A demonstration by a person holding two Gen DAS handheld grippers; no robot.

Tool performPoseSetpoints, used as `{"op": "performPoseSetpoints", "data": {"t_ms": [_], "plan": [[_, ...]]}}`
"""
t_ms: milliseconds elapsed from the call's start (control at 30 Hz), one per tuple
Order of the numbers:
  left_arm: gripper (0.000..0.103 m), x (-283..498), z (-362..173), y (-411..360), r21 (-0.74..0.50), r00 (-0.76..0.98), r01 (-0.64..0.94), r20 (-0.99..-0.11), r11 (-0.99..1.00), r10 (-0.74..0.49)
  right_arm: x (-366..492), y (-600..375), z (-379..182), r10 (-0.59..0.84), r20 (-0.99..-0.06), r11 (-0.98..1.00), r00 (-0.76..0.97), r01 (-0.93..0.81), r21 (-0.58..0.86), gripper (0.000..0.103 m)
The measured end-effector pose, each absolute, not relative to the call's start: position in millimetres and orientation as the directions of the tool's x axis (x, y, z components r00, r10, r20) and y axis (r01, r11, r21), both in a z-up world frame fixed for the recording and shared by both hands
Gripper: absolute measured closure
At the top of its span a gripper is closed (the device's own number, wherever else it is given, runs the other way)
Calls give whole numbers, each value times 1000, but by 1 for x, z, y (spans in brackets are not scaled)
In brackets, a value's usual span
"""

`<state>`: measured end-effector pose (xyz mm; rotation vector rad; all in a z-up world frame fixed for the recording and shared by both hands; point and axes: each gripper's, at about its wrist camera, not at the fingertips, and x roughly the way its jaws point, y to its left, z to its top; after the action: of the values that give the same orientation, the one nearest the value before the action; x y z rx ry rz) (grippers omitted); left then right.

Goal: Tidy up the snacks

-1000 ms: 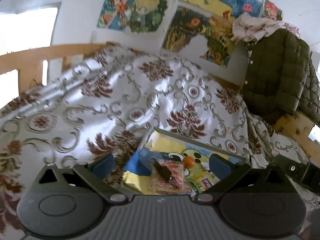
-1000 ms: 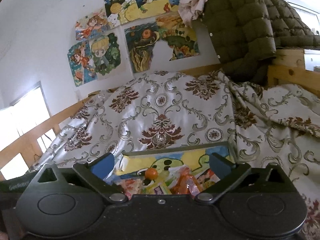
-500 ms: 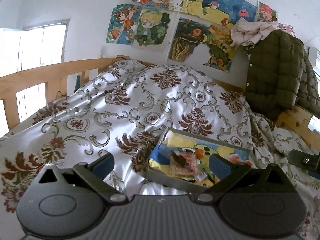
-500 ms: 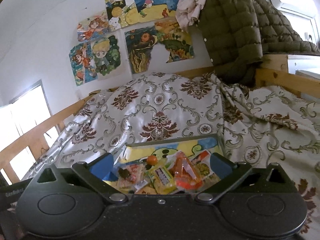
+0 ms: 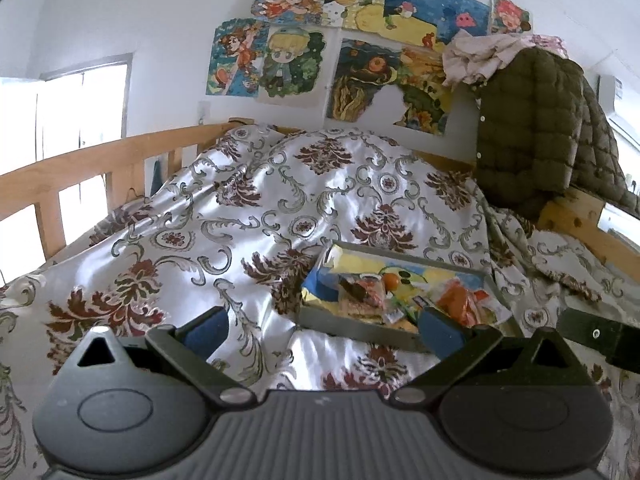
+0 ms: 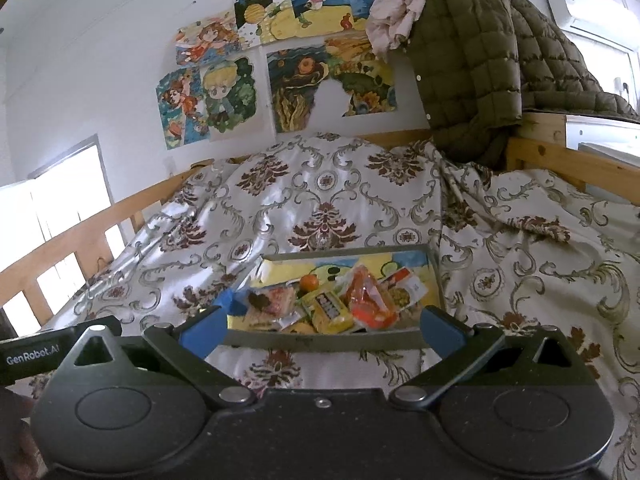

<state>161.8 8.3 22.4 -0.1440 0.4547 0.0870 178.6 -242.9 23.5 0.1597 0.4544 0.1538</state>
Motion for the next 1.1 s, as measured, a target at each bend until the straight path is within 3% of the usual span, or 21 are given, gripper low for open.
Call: {"op": "performPoseSetpoints", "data": {"t_ms": [800, 1100], "plan": [[0, 82, -5, 5, -63, 872, -108, -484, 992, 64, 95, -248, -2, 126, -500, 991, 857, -82, 109, 1], [0, 59, -8, 2, -51, 884, -104, -462, 993, 69, 73, -246, -9, 101, -508, 993, 855, -59, 99, 1]]}}
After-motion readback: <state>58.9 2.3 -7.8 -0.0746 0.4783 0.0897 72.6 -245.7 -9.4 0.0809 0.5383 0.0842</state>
